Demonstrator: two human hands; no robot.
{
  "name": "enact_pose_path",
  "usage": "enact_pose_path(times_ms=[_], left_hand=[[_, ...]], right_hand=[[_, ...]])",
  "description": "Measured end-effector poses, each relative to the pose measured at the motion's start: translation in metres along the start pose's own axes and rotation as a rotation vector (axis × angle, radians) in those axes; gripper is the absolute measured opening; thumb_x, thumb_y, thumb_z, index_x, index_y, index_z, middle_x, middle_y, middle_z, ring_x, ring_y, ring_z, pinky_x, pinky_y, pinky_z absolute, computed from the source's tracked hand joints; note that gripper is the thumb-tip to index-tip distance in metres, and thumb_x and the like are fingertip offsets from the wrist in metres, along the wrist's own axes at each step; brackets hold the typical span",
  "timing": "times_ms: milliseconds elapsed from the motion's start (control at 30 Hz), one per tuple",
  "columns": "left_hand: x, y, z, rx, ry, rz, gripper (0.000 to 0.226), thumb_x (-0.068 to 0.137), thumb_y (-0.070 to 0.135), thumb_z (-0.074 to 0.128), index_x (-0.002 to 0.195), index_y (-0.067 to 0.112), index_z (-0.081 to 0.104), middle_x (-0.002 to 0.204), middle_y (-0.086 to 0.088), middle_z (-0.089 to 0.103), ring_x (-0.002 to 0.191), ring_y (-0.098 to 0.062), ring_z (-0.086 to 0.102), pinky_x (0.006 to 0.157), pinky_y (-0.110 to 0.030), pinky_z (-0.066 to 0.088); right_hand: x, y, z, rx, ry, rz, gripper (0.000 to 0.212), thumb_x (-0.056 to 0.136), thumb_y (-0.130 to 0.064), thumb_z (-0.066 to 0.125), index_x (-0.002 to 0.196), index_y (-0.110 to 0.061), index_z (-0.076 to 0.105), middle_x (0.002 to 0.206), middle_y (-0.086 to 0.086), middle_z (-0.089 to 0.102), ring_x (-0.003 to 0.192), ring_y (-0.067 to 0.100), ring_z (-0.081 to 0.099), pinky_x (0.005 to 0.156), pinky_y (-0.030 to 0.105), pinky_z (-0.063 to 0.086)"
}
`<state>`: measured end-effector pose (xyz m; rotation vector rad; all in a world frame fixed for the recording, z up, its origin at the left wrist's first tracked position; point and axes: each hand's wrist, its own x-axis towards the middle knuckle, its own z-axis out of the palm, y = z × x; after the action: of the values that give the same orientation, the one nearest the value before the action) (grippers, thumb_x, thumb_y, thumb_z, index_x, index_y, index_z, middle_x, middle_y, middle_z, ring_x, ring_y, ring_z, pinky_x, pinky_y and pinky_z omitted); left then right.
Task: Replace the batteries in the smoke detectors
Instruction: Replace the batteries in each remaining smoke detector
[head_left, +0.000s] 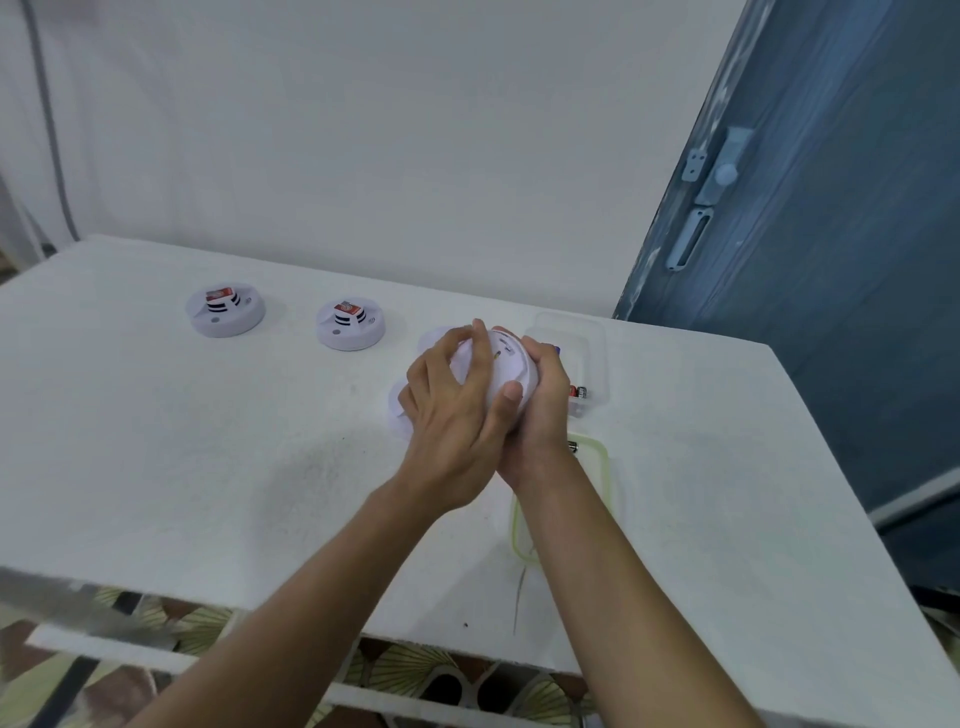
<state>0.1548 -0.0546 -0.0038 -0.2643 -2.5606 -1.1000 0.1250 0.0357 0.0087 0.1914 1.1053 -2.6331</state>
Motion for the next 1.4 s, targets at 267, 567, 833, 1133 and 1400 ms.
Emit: enact_pose_path(times_ms=[267, 567, 833, 1133, 1400], left_hand=[[0.001, 0.005, -0.001, 0.033, 0.091, -0.014, 0.063, 0.095, 0.048, 0.02, 0.151, 0.022, 0.033, 0.144, -0.007, 0.032, 0.124, -0.012, 0.022, 0.108, -0.044, 0.029], [0.002, 0.009, -0.003, -0.115, 0.219, -0.062, 0.051, 0.089, 0.043, 0.054, 0.136, 0.023, 0.056, 0.135, 0.001, 0.052, 0.111, -0.004, 0.033, 0.097, -0.036, 0.044], [0.001, 0.015, -0.004, -0.172, 0.249, -0.104, 0.043, 0.087, 0.042, 0.058, 0.128, 0.028, 0.064, 0.137, 0.001, 0.056, 0.114, -0.011, 0.043, 0.095, -0.037, 0.047], [0.001, 0.009, -0.01, -0.176, 0.106, -0.01, 0.044, 0.093, 0.04, 0.049, 0.135, 0.027, 0.057, 0.144, 0.003, 0.048, 0.133, -0.019, 0.04, 0.106, -0.044, 0.042], [0.007, 0.002, -0.018, -0.164, 0.066, 0.023, 0.041, 0.09, 0.03, 0.068, 0.13, 0.029, 0.061, 0.137, 0.012, 0.052, 0.127, -0.004, 0.043, 0.099, -0.009, 0.032]], right_hand=[[-0.004, 0.001, 0.001, 0.008, -0.025, 0.023, 0.044, 0.095, -0.045, 0.048, 0.113, -0.008, 0.066, 0.099, 0.011, 0.071, 0.095, 0.025, 0.068, 0.084, 0.033, 0.055], [0.001, 0.001, 0.004, 0.052, 0.022, -0.086, 0.043, 0.092, -0.043, 0.051, 0.122, -0.015, 0.06, 0.116, 0.015, 0.058, 0.103, 0.028, 0.058, 0.08, 0.035, 0.055], [0.0, -0.001, 0.006, 0.027, 0.017, -0.12, 0.032, 0.092, -0.038, 0.055, 0.116, -0.017, 0.062, 0.107, 0.011, 0.064, 0.095, 0.026, 0.063, 0.078, 0.032, 0.055], [-0.001, -0.003, 0.004, 0.055, 0.031, -0.12, 0.035, 0.095, -0.038, 0.05, 0.122, -0.017, 0.06, 0.116, 0.014, 0.062, 0.105, 0.03, 0.061, 0.081, 0.034, 0.056], [-0.001, -0.007, 0.004, 0.039, 0.057, -0.12, 0.031, 0.096, -0.04, 0.048, 0.115, -0.02, 0.063, 0.102, 0.007, 0.068, 0.095, 0.024, 0.064, 0.076, 0.032, 0.054]])
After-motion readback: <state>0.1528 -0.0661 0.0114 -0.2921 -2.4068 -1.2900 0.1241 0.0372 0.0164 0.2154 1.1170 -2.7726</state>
